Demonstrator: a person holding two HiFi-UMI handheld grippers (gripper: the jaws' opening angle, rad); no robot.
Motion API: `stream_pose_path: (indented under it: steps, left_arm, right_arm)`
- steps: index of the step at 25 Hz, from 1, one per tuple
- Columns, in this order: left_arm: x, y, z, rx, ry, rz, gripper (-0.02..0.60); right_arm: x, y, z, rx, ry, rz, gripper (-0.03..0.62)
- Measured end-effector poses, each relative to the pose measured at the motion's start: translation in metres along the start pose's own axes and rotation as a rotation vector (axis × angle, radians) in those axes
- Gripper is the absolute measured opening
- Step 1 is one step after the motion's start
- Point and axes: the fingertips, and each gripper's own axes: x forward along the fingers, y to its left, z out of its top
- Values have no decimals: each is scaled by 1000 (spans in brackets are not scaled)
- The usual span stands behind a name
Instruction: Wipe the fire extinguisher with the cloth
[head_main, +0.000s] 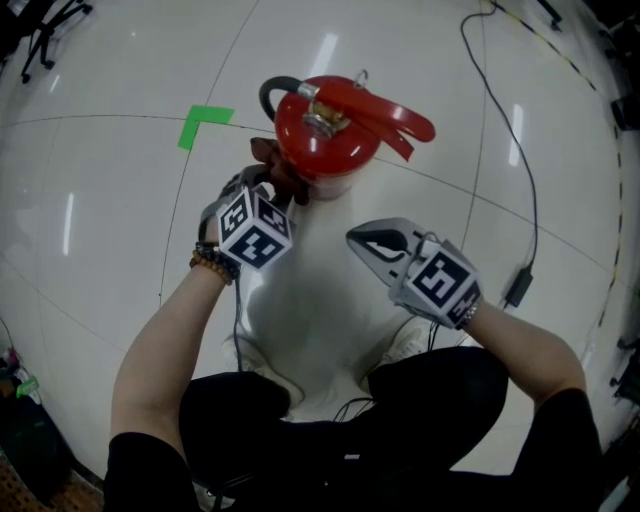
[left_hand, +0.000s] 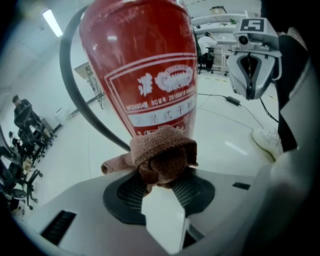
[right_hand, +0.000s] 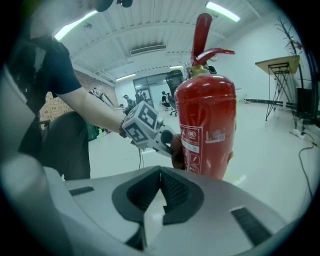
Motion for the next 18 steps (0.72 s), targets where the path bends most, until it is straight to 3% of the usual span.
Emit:
stream_pose_path:
  steps: [18]
  left_arm:
    - [71, -36, -44, -32, 115, -31, 137]
  right_arm:
    - [-9, -23, -3, 80, -35, -36, 2]
